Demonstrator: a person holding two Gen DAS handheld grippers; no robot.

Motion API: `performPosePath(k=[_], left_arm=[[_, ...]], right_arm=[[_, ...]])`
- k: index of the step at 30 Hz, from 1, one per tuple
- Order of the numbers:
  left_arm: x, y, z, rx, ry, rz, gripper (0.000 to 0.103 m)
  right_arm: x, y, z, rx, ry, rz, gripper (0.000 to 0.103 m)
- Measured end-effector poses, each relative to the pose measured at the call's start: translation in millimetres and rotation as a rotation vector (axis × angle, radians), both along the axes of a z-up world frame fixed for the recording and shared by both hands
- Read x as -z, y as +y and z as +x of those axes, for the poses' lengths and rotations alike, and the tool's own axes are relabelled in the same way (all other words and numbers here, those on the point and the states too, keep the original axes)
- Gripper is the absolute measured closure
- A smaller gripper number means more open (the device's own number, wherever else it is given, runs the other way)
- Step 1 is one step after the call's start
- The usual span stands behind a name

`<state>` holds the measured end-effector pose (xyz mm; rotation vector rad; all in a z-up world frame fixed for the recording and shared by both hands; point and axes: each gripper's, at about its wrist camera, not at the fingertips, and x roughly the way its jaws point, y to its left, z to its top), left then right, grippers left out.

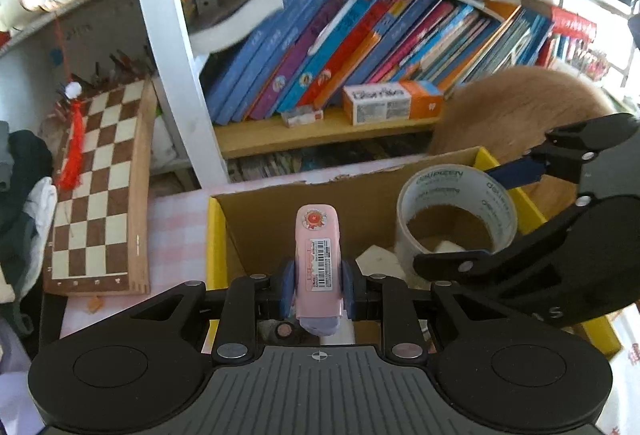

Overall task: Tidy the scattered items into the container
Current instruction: 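Open the left tool to drop the lighter while the right tool releases the tape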

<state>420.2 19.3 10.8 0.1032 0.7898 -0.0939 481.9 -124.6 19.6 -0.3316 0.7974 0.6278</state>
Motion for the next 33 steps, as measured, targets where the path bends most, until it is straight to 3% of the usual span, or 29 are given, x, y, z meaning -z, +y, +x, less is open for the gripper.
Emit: performPosePath(k=[15, 24, 26, 30, 33], left_arm=[[26, 4, 41, 0.004, 0.142, 0.026, 0.08], [30, 5, 48, 0.003, 0.152, 0.019, 0.078], [28, 5, 47, -0.003, 0.145, 0.018, 0.072], [21, 4, 39, -0.033, 0.106, 0.043, 0.045], [9, 5, 26, -0.027, 0.057, 0.036, 0.041]], right_arm=[[19, -3, 41, 0.009, 0.145, 0.059, 0.021], [25, -1, 45, 0.012, 0.135, 0.047, 0.021], [25, -2, 43, 0.011, 0.132, 0.049, 0.02], [21, -6, 38, 0.013, 0.119, 0.048, 0.019], [15, -10, 31, 0.018, 0.099, 0.056, 0.018]])
